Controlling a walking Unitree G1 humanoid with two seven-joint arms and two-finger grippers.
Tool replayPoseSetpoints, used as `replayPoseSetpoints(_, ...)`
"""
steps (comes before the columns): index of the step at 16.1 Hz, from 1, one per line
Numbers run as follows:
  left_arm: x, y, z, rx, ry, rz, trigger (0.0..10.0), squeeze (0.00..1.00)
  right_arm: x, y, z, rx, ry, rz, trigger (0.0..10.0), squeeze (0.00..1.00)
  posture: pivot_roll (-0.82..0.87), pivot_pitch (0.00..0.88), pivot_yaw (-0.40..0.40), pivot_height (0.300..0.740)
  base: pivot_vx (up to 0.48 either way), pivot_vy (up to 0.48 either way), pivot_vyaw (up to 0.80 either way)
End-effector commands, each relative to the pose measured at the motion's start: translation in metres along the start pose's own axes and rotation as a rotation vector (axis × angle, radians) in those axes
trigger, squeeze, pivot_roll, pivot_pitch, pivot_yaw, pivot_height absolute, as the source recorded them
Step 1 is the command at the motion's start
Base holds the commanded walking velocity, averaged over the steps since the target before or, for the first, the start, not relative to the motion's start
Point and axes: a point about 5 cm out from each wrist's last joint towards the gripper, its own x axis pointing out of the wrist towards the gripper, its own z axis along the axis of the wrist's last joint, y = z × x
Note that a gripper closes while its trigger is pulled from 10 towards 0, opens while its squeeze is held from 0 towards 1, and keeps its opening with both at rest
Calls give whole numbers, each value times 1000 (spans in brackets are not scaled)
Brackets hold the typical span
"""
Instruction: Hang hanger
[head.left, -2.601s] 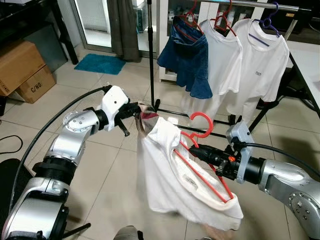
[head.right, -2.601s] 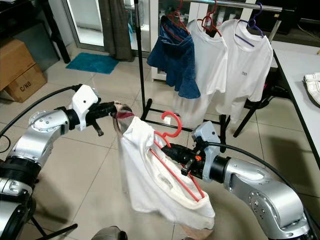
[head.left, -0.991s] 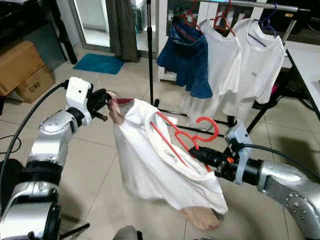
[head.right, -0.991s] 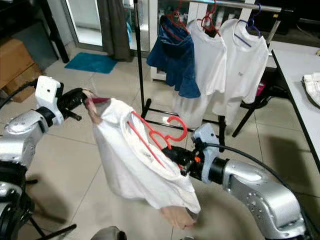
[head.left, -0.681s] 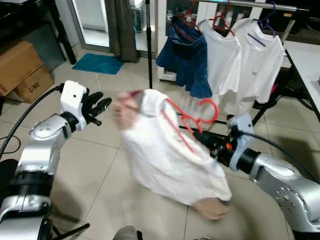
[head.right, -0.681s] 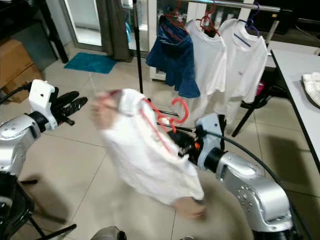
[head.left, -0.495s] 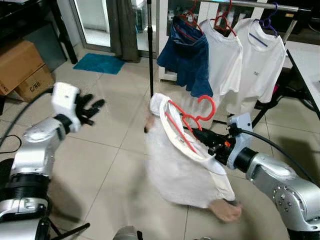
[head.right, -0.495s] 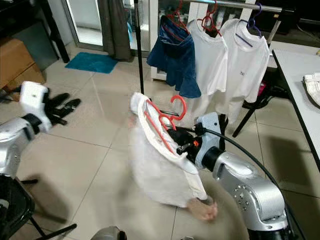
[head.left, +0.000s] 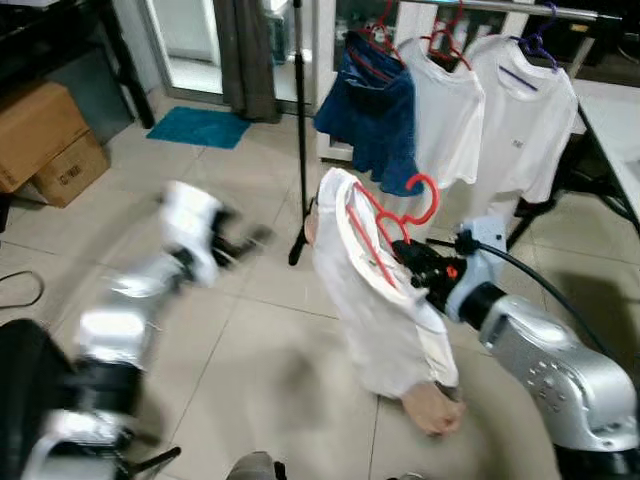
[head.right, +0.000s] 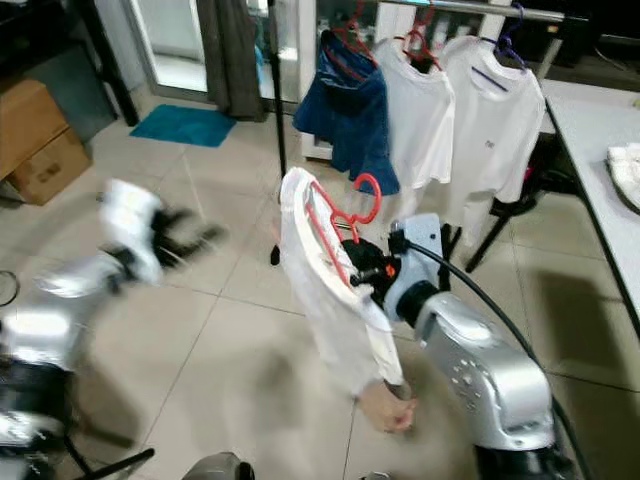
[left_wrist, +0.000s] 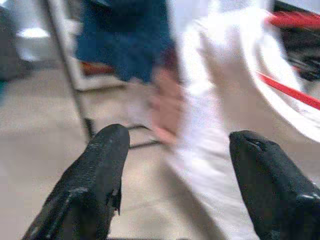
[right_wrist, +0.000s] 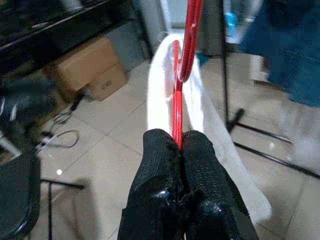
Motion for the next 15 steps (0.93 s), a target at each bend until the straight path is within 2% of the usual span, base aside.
replayPoseSetpoints(1,4,-9,4,38,-7,-30,10000,122,3,-5,2,4,-5,-81,10000,0,79,13,56,740,0,0,0)
replayPoseSetpoints(2,13,-23,2,78,-13,-64,10000,0,8,-6,-1,21,-13,-130,10000,0,79,12,54,740,0,0,0)
replayPoseSetpoints(3,20,-32,4,159,-35,-86,10000,0,12,-4,0,30,-36,-144,10000,0,79,12,54,740,0,0,0)
replayPoseSetpoints(4,22,-35,4,197,-41,-100,10000,0,13,-3,0,32,-41,-147,10000,0,81,10,45,740,0,0,0)
replayPoseSetpoints(5,27,-39,4,179,-19,-120,10000,0,17,1,1,34,-41,-148,10000,0,83,5,47,740,0,0,0)
replayPoseSetpoints(6,33,-36,8,-16,-2,-53,10000,0,22,7,4,34,-46,-141,10000,0,83,2,51,740,0,0,0)
replayPoseSetpoints(7,36,-37,7,-137,22,-41,10000,0,25,11,5,34,-50,-137,10000,0,80,0,58,740,0,0,0)
replayPoseSetpoints(9,37,-44,0,-278,77,-84,10000,0,28,16,9,38,-59,-131,10000,0,78,0,64,740,0,0,0)
replayPoseSetpoints(10,40,-50,-5,-449,76,-101,10000,0,31,20,15,52,-80,-119,10000,0,77,0,63,740,0,0,0)
replayPoseSetpoints(11,44,-54,-4,-551,38,-149,10000,0,31,24,18,47,-84,-97,10000,0,76,0,61,740,0,0,0)
replayPoseSetpoints(13,49,-57,0,-644,22,-188,10000,0,32,28,20,40,-82,-81,10000,0,74,0,61,740,0,0,0)
replayPoseSetpoints(15,54,-61,1,-682,60,-235,10000,0,31,33,22,37,-82,-53,10000,0,71,4,63,740,0,0,0)
